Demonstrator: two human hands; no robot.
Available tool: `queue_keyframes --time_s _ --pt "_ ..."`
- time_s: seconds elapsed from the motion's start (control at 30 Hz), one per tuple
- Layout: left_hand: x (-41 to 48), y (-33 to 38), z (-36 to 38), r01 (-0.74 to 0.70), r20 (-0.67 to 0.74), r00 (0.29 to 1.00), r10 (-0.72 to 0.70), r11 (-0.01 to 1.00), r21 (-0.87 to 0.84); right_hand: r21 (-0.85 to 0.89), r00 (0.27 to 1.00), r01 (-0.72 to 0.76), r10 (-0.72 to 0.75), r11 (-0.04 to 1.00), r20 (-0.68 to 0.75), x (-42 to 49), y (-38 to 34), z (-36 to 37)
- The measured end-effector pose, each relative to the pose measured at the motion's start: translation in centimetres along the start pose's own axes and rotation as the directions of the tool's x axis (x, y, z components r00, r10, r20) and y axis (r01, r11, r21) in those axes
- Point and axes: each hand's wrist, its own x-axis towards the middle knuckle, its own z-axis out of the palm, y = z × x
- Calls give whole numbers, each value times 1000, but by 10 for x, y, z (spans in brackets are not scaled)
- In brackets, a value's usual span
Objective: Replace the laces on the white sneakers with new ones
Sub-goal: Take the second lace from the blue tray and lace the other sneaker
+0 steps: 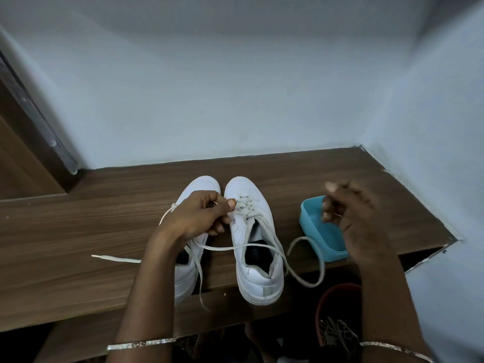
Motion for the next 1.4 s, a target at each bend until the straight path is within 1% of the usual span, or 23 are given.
queue_keyframes --time_s 0.1,0.2,0.23,0.3,0.4,0.5,0.6,0.77,0.87,1.03,1.23,1.4 --pt "2 0 6 -24 41 999 21 998 62 -267 988 -14 54 964 144 2 8 16" --pt "3 -1 8 -107 82 992 95 983 147 -507 965 86 55 858 256 1 18 34" --pt "4 -1 8 -124 100 989 108 978 170 -559 958 122 51 820 283 0 21 39" --pt "5 -3 9 -150 130 983 127 971 186 -617 952 141 66 774 300 -1 26 47" --pt "7 -5 15 -221 88 975 205 943 247 -683 949 133 106 718 296 0 31 52" --pt "9 -6 19 -254 25 966 259 918 305 -684 954 143 84 716 288 0 31 51" --pt "9 -6 19 -247 -11 966 260 929 275 -624 954 125 80 771 291 -1 30 47" --pt "9 -6 17 -267 8 962 273 935 232 -480 937 61 115 875 328 0 29 42" --pt "10 -8 16 -267 3 962 274 933 242 -433 922 43 131 901 364 -1 28 32" --pt "12 -12 13 -222 -75 964 256 925 308 -511 917 54 160 858 366 -3 27 21" --pt "10 -11 13 -177 -93 971 220 923 342 -633 927 116 146 765 345 -5 24 22" --pt "6 -8 9 -131 -140 969 202 906 403 -645 938 100 145 758 316 -6 23 20"
